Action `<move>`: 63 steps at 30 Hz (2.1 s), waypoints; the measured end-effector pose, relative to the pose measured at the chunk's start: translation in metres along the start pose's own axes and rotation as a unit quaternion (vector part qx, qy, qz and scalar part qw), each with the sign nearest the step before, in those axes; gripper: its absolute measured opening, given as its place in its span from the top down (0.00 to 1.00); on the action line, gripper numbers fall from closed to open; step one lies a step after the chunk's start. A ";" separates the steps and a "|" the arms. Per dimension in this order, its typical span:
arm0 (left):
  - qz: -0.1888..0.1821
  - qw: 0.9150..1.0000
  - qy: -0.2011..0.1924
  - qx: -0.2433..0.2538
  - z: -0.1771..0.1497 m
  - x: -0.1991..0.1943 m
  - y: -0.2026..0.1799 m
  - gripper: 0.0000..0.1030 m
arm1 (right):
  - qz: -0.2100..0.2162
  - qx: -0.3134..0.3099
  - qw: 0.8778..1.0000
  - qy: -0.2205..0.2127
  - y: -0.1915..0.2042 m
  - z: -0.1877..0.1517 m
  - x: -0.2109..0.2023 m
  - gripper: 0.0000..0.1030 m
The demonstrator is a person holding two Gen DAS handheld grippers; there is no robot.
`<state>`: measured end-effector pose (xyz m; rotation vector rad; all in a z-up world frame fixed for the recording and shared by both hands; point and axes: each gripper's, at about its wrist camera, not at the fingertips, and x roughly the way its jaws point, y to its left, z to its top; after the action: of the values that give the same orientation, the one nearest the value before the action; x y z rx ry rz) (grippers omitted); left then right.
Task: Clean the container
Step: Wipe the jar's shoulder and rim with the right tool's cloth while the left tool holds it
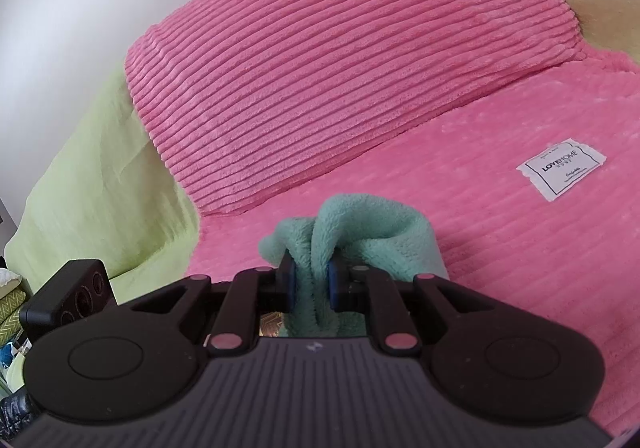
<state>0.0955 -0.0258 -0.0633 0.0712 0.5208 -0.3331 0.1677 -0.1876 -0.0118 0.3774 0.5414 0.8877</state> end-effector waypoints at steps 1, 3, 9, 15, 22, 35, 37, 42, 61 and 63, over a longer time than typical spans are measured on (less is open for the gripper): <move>0.005 1.000 -0.001 0.015 0.000 0.000 -0.005 0.17 | -0.001 0.001 1.000 -0.001 0.000 0.000 0.000 0.89; 0.014 0.999 -0.002 0.046 -0.001 0.000 -0.014 0.17 | -0.004 0.002 1.000 -0.003 0.001 0.000 -0.001 0.89; 0.040 0.990 -0.003 0.131 -0.004 0.000 -0.042 0.17 | -0.014 0.003 1.000 -0.011 0.000 0.001 -0.002 0.88; 0.042 0.989 -0.003 0.139 -0.005 0.002 -0.044 0.17 | -0.003 -0.041 0.999 0.003 0.016 -0.004 0.002 0.88; 0.043 0.990 -0.002 0.137 -0.006 0.005 -0.045 0.17 | 0.031 -0.071 0.997 0.022 0.035 -0.014 0.010 0.88; 0.030 0.989 -0.002 0.146 -0.008 -0.006 -0.034 0.17 | -0.021 -0.075 0.997 -0.009 0.019 -0.007 0.004 0.90; 0.029 0.989 -0.002 0.143 -0.009 -0.007 -0.034 0.17 | -0.013 -0.074 0.997 -0.005 0.020 -0.007 0.004 0.88; 0.028 0.990 -0.002 0.137 -0.010 -0.010 -0.035 0.17 | 0.018 -0.071 0.997 0.009 0.024 -0.009 0.006 0.88; 0.033 0.991 0.005 0.127 -0.012 -0.013 -0.038 0.17 | -0.011 -0.048 0.999 -0.014 0.004 -0.003 0.006 0.90; 0.034 0.992 0.005 0.121 -0.011 -0.012 -0.037 0.17 | -0.011 -0.048 0.999 -0.014 0.004 -0.004 0.007 0.90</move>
<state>0.0684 -0.0555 -0.0667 0.3247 0.4852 -0.3289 0.1666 -0.1796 -0.0145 0.2961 0.4750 0.8829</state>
